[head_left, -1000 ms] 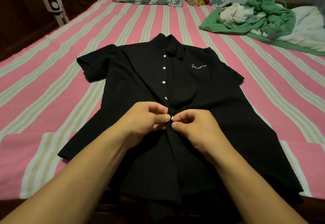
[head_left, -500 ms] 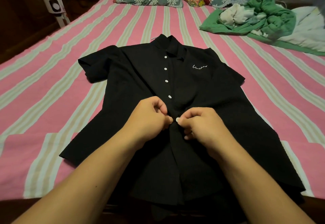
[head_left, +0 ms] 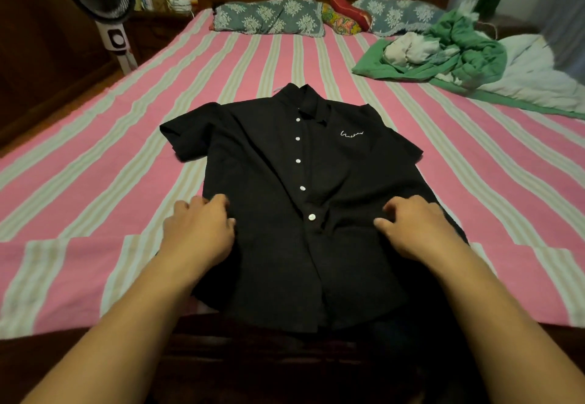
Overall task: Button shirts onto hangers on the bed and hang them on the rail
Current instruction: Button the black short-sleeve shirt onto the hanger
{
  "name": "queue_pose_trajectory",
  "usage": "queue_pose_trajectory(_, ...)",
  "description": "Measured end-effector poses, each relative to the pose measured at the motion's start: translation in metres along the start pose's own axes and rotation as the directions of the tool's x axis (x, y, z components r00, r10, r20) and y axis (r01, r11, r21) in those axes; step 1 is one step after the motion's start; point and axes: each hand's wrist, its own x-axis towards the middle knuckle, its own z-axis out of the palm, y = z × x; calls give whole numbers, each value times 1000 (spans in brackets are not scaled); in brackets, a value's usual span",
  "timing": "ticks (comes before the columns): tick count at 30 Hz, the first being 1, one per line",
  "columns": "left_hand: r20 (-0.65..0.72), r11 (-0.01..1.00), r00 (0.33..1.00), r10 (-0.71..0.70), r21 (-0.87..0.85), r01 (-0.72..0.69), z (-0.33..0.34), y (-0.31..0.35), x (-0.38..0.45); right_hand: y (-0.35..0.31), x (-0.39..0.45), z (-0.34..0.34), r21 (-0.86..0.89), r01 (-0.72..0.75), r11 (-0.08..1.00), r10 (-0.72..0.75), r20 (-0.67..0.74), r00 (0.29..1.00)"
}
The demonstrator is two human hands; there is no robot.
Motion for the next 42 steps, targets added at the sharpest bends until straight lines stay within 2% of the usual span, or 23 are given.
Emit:
queue_pose_trajectory(3, 19, 979, 978, -206, 16, 205, -2, -36, -14, 34, -21, -7, -120, -198, 973, 196, -22, 980)
queue_pose_trajectory(4, 10, 974, 975, -223, -28, 223, -1, -42, -17, 43, -29, -10, -100, -257, 961, 257, -14, 966)
queue_pose_trajectory(6, -68, 971, 981, -181, -173, 167, -3, -45, -30, 53, -48, -13, -45, -315, 948, 315, -7, 949)
queue_pose_trajectory(9, -247, 920, 965, -91, -392, -13, -10, -40, -58, 52, -71, -4, 1, -162, 987, 161, -137, 977)
queue_pose_trajectory(12, -381, 876, 923, -61, -464, -133, -20, -44, -83, 49, -88, 0, 18, 7, 1000, -4, -195, 981)
queue_pose_trajectory(13, -356, 870, 932, -63, -477, -124, -25, -48, -88, 51, -91, -5, 17, 21, 1000, -17, -210, 978)
queue_pose_trajectory(14, -270, 876, 961, -64, -477, -75, -31, -53, -94, 56, -95, -12, 15, 18, 1000, -14, -217, 976)
queue_pose_trajectory(16, 40, 943, 999, -31, -329, 42, -41, -65, -109, 71, -106, -30, -40, -14, 999, 8, -162, 987)
queue_pose_trajectory(18, 272, 999, 962, 30, -36, -21, -49, -74, -126, 85, -118, -46, -206, -23, 978, 32, 43, 999)
queue_pose_trajectory(20, 407, 973, 913, 28, 196, -118, -56, -73, -142, 92, -128, -52, -361, 11, 933, 93, 269, 959)
queue_pose_trajectory(23, 479, 917, 878, -18, 358, -177, -59, -58, -144, 94, -128, -51, -480, 54, 875, 168, 407, 898)
queue_pose_trajectory(25, 399, 934, 916, 48, 308, -183, -59, -42, -132, 84, -116, -55, -505, 59, 861, 124, 322, 939)
queue_pose_trajectory(27, 247, 981, 952, 180, 26, -192, -55, -22, -114, 64, -99, -59, -365, 50, 930, 4, 146, 989)
queue_pose_trajectory(29, 129, 918, 951, 280, -327, -226, -49, 8, -102, 31, -88, -51, -4, 145, 989, -145, 14, 989)
queue_pose_trajectory(30, 60, 861, 947, 315, -437, -259, -43, 23, -96, 10, -87, -42, 150, 238, 960, -234, -45, 971)
queue_pose_trajectory(32, -70, 779, 930, 362, -525, -342, -26, 43, -81, -28, -84, -17, 270, 429, 862, -409, -127, 904)
queue_pose_trajectory(33, -99, 766, 920, 379, -525, -372, -15, 47, -73, -40, -78, 0, 280, 478, 832, -463, -123, 878)
queue_pose_trajectory(35, -44, 814, 925, 378, -460, -355, 4, 47, -61, -50, -64, 30, 279, 448, 849, -453, -53, 890)
queue_pose_trajectory(38, 184, 946, 932, 313, -151, -288, 17, 37, -46, -34, -40, 49, 321, 275, 906, -266, -70, 961)
queue_pose_trajectory(39, 229, 959, 932, 281, -105, -263, 16, 33, -42, -27, -35, 47, 317, 218, 923, -211, -54, 976)
queue_pose_trajectory(42, 304, 979, 933, 194, -116, -166, 5, 27, -32, -16, -28, 36, 271, 122, 955, -157, 111, 981)
